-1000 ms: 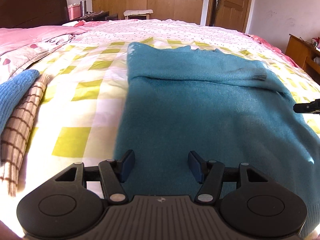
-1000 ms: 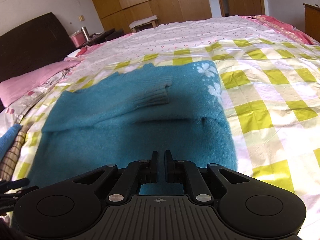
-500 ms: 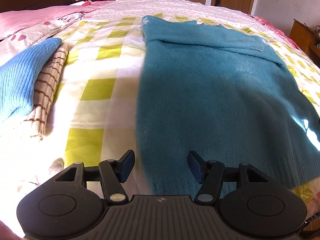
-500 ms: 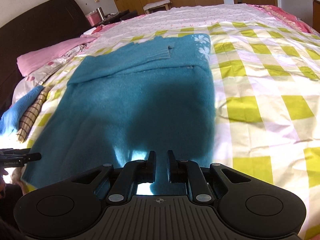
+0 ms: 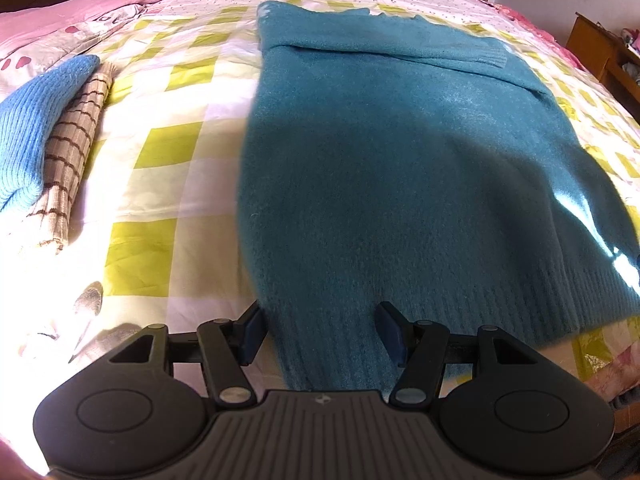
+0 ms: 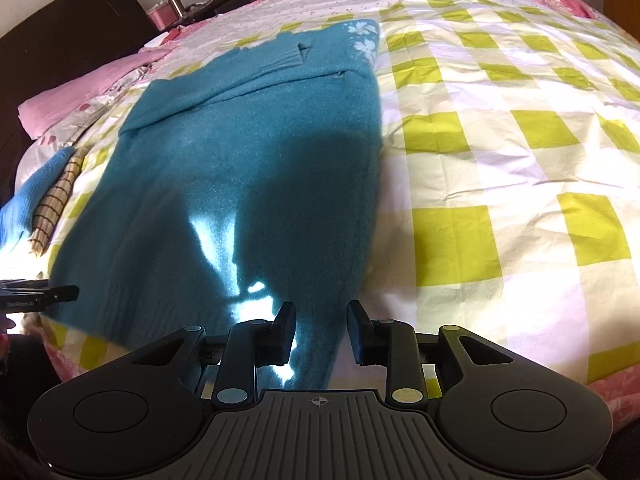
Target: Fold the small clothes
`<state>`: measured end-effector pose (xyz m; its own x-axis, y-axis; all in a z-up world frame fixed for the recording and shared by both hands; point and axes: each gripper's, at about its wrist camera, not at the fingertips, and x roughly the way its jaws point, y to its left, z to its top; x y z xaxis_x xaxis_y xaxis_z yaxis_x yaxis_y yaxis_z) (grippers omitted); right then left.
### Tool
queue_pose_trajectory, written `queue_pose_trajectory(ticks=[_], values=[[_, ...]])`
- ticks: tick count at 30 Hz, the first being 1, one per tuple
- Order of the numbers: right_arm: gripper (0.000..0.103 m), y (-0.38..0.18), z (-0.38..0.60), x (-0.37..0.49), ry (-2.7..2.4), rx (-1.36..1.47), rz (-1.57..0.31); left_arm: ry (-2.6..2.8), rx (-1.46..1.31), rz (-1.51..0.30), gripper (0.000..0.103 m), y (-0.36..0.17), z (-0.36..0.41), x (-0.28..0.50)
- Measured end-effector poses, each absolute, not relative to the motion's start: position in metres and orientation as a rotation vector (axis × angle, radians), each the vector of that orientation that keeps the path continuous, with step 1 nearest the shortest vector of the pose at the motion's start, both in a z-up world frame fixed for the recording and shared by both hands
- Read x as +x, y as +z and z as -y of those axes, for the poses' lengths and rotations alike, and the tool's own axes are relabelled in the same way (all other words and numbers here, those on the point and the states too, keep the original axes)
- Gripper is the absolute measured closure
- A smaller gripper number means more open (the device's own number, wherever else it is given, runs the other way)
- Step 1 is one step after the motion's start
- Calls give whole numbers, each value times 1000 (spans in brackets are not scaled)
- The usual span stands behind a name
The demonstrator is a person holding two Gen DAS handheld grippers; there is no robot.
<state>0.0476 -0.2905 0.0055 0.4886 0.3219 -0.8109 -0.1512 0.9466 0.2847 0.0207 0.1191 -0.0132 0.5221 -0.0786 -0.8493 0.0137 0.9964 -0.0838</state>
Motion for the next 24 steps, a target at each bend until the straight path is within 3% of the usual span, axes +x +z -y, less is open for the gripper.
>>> queue_pose_trajectory(ticks=[5,12,24], values=[[70,-1,284,47,304,185,-1027,-55,-113,-1038,41,-13,-123,21],[70,-1,296,49,342,304,-1017,-59,-132,-1010,55,-8,-120,16],[71,-7,292,53,336,327,-1030,-39,-145,-1028,54,-13,-121,21]])
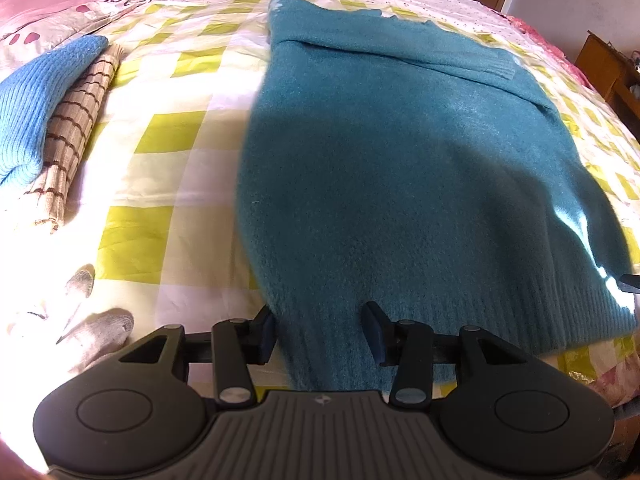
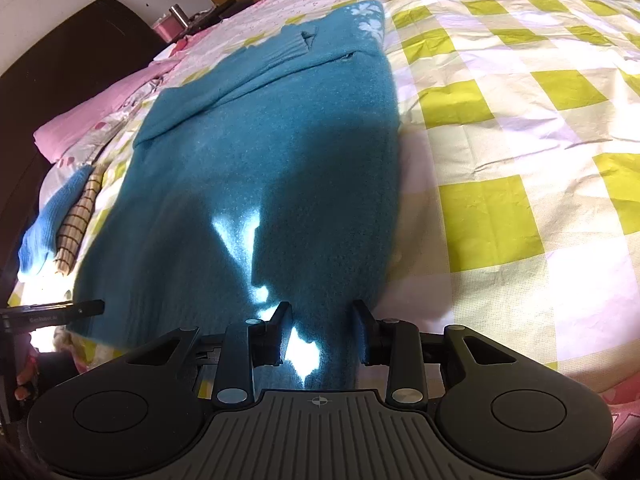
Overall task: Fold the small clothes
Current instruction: 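Grasp the sweater hem with the left gripper while the right gripper grasps it too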
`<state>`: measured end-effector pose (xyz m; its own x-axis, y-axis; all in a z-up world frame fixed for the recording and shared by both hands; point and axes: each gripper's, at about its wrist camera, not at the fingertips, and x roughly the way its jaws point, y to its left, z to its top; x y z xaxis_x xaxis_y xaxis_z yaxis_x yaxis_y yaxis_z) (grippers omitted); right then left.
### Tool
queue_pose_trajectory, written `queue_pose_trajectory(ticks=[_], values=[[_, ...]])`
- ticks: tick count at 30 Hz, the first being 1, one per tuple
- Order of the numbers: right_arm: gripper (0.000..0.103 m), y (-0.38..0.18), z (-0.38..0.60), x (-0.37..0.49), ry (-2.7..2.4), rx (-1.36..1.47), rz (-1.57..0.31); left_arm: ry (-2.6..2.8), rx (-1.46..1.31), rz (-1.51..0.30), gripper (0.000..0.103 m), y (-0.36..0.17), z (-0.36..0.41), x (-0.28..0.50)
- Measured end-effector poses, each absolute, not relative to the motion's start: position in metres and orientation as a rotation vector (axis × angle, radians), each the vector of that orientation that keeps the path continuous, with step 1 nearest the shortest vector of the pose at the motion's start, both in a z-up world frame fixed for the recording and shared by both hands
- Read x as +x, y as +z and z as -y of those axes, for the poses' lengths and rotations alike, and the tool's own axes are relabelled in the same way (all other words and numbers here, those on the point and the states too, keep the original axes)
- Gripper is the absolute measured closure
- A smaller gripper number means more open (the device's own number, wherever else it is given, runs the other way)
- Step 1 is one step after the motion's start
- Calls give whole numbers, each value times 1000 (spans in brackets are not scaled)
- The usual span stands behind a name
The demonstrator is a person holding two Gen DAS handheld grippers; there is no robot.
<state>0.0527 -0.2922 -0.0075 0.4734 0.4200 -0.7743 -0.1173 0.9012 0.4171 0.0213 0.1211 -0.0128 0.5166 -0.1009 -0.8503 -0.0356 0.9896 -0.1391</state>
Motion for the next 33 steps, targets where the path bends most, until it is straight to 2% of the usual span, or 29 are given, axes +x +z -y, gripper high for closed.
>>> queue_pose_trajectory(ticks=[2,5,6,9,24,33], values=[[81,-6,293,53,338,332,-1024,-41,-148,-1015,58,-11,-121,20],[89,-3,297,51,356,380,-1006,-39,-170,-988,74,-6,-123,19],[90,-1,298,51,363,395,-995,-44,-190,-976,80,-3,-125,19],[91,7,302,52,385,465,-957,-71,-262,-925,84,6,-132,21],[92,67,311,129,468,800,-640,-176,-564,-606,86,52,-153,95],[92,67,308,199,418,859,-581,-156,-610,-511,86,59,-168,162]])
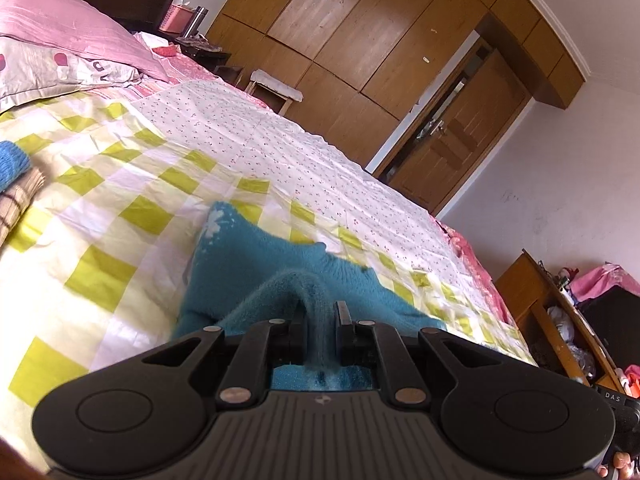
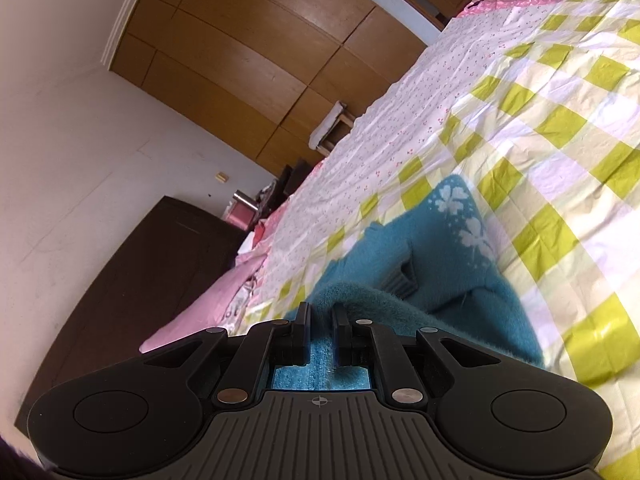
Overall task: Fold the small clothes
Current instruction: 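Grasp the sweater hem with the left gripper while the right gripper grasps it too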
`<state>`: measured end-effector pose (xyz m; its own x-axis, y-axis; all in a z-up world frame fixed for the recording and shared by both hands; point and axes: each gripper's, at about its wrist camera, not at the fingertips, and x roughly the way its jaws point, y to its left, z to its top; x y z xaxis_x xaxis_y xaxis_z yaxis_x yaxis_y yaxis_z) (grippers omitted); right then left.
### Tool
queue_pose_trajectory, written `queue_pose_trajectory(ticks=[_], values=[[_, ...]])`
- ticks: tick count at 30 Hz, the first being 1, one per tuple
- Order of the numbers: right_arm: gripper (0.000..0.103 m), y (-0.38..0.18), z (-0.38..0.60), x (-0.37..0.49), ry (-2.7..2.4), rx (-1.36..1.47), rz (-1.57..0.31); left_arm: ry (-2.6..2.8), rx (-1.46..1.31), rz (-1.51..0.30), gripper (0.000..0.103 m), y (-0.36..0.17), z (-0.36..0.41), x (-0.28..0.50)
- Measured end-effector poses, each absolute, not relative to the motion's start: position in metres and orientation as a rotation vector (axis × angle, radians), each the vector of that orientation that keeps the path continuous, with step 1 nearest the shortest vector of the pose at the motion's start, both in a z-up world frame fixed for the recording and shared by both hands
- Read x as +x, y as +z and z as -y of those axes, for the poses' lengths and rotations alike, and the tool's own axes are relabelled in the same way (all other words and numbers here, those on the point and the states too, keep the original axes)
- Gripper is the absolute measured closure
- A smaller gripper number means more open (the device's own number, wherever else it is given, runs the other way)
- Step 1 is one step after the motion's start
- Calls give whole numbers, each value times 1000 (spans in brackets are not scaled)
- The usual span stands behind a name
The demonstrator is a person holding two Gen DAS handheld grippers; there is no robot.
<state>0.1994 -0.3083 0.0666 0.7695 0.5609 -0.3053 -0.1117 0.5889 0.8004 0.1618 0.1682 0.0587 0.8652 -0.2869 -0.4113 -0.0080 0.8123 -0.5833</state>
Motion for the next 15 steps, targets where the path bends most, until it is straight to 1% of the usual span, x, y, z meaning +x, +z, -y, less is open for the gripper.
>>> queue_pose_trajectory(ticks=[15], values=[[92,52,307,263,369,869,-559,-105,-601,-494,86,50,-177,228]])
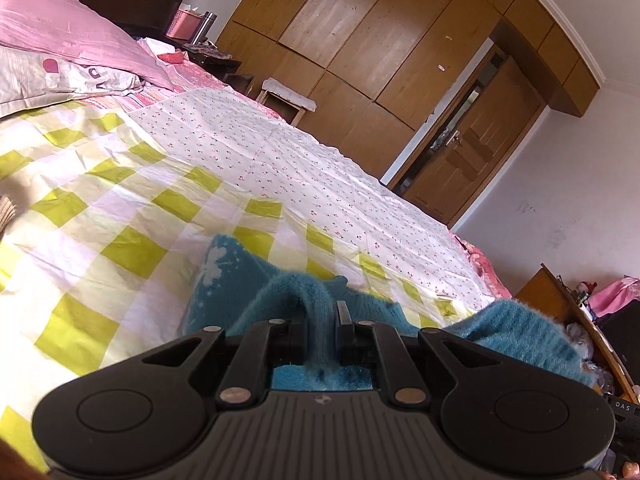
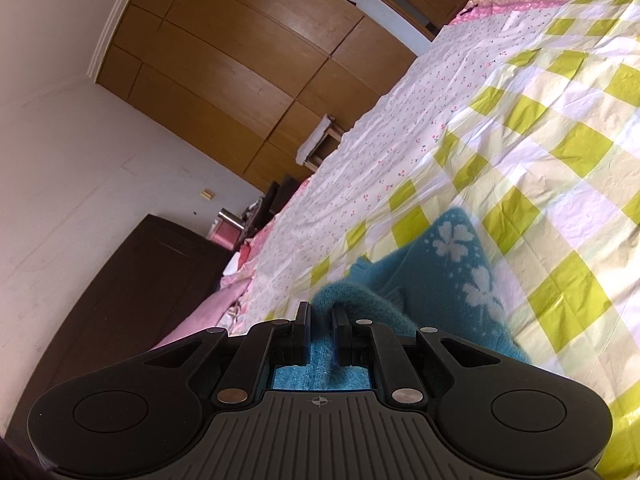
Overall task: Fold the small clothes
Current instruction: 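Grasp the sweater hem with the left gripper while the right gripper grasps it too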
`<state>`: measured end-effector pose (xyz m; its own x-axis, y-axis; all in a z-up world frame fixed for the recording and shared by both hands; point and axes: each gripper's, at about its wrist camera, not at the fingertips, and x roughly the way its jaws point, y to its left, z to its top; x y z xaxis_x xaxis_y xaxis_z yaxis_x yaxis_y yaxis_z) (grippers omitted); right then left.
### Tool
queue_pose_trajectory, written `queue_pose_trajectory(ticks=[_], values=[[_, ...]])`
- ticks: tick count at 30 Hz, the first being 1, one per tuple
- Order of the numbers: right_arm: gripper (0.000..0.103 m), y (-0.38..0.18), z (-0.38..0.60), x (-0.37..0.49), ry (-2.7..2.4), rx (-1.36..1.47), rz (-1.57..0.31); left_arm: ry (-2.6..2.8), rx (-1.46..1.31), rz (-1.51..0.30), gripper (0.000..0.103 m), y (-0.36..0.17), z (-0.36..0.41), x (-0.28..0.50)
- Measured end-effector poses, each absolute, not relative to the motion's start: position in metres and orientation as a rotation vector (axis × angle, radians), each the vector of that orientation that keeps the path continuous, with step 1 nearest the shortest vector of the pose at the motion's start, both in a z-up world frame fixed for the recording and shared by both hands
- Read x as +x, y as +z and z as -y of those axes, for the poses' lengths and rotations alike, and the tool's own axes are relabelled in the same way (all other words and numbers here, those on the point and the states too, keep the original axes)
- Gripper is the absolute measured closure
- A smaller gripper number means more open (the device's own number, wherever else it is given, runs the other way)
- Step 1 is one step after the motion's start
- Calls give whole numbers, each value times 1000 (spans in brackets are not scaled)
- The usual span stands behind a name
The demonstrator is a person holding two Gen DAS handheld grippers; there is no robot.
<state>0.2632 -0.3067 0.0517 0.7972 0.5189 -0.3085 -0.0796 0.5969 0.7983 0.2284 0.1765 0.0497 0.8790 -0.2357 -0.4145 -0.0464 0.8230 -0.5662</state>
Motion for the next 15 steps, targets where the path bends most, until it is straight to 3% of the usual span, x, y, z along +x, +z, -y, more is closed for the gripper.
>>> queue_pose_trajectory(ticks=[15], values=[[93,19,305,328,264,886,-587,-43,-624,-510,86,24,-185,283]])
